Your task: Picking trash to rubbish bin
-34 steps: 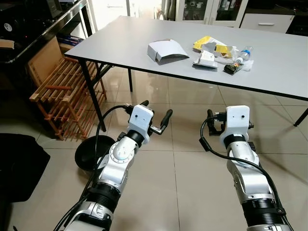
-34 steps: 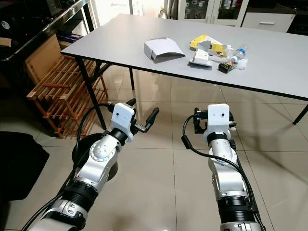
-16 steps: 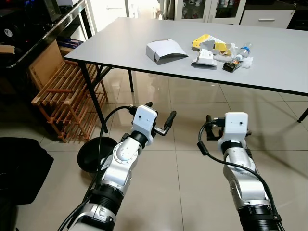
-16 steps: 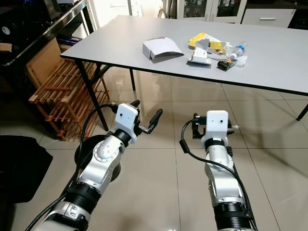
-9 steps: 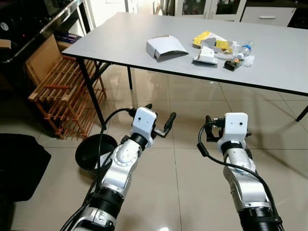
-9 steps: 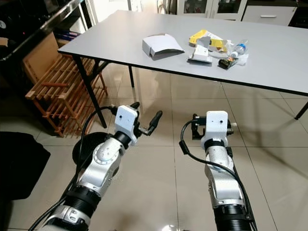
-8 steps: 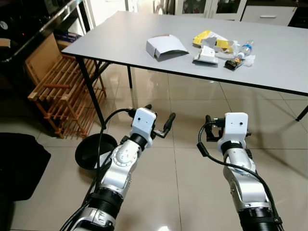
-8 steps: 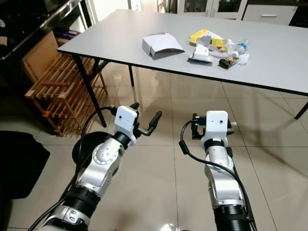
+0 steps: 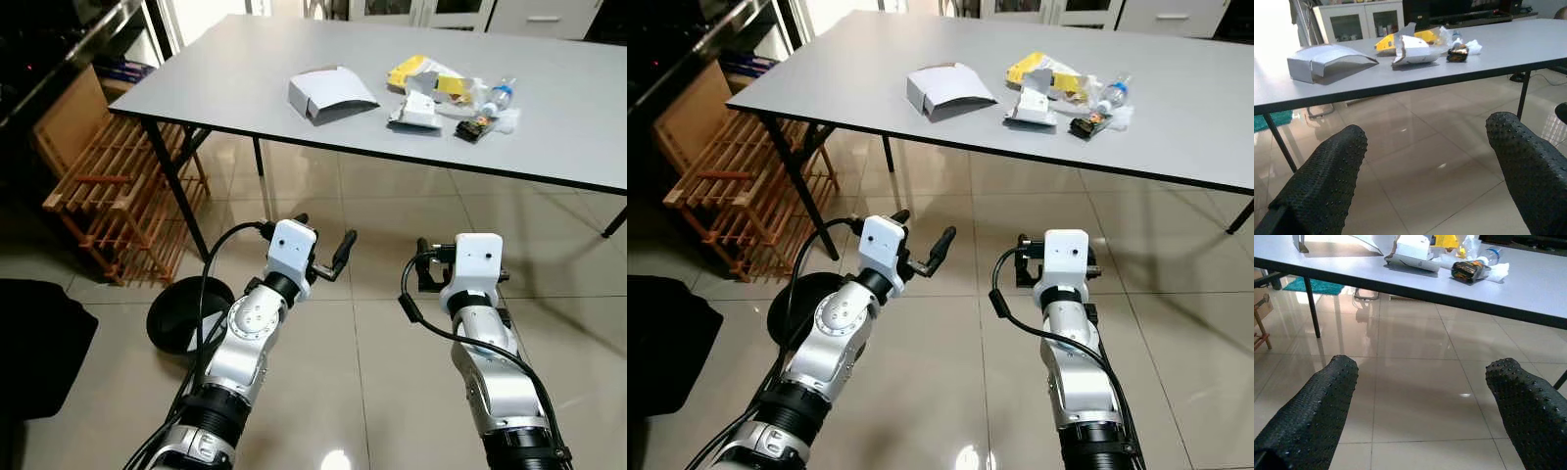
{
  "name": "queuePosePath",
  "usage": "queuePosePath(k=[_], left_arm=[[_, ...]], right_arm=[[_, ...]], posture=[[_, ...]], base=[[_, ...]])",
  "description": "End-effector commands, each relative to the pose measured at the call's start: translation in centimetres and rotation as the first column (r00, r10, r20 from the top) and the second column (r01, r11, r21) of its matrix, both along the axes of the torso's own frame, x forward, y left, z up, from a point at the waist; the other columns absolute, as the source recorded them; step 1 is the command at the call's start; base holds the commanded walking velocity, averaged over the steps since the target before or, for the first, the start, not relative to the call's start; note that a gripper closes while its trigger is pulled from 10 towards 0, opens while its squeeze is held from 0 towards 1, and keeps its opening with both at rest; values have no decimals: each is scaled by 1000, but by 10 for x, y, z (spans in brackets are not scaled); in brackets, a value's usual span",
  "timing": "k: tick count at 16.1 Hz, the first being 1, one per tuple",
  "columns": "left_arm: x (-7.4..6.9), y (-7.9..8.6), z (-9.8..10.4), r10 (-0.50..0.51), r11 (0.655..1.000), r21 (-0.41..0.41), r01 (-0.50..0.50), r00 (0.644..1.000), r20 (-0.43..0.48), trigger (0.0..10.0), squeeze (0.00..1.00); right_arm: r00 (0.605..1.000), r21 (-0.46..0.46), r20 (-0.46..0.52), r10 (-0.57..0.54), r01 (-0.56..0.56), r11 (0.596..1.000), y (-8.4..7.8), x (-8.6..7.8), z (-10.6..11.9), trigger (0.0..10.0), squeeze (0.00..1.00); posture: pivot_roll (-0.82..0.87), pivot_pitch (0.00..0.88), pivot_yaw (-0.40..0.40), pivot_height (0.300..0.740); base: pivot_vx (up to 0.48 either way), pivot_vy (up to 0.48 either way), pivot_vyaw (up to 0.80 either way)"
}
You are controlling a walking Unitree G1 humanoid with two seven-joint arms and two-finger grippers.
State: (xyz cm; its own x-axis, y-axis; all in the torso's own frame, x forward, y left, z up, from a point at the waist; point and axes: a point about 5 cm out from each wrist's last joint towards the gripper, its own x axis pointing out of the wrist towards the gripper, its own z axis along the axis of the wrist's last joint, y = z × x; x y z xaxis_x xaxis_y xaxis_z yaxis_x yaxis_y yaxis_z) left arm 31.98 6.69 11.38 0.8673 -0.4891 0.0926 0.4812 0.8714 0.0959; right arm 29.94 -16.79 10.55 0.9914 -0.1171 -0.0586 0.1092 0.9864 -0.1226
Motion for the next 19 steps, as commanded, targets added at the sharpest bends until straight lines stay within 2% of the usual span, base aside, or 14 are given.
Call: queuePosePath(k=[1, 6, 15, 17, 19], left_arm=[[1, 0, 1, -7, 1000, 13, 7, 1000, 1, 10000, 0], [2, 1, 1, 3, 1000, 20, -3, 1000, 0, 10000, 0], [1, -1, 1, -7, 999, 36, 7, 1000, -1, 10000, 0], [-1, -3, 2, -13, 1000, 23, 13, 1000, 8, 10000, 0], [0, -2, 0, -6, 999, 31, 6, 1000, -9, 10000, 0]], right_arm=[[1000, -12, 8, -11, 11, 1000, -1, 1, 3, 10000, 0], [1000, -37, 10, -21, 22, 999, -7, 1, 4, 10000, 0], [999, -33, 16, -32, 32, 999, -4, 1, 4, 10000, 0], [999, -33, 15, -35, 35, 999, -4, 1, 3, 10000, 0], [999, -34, 15, -33, 34, 999, -3, 1, 3, 10000, 0]], posture=[[-96, 78, 45, 740], [-91, 74, 40, 740], [-93, 75, 52, 740], [-92, 76, 51, 740], [-93, 76, 51, 740]], base=[[461, 0, 0], [435, 0, 0], [389, 0, 0], [0, 0, 0], [0, -369, 0]])
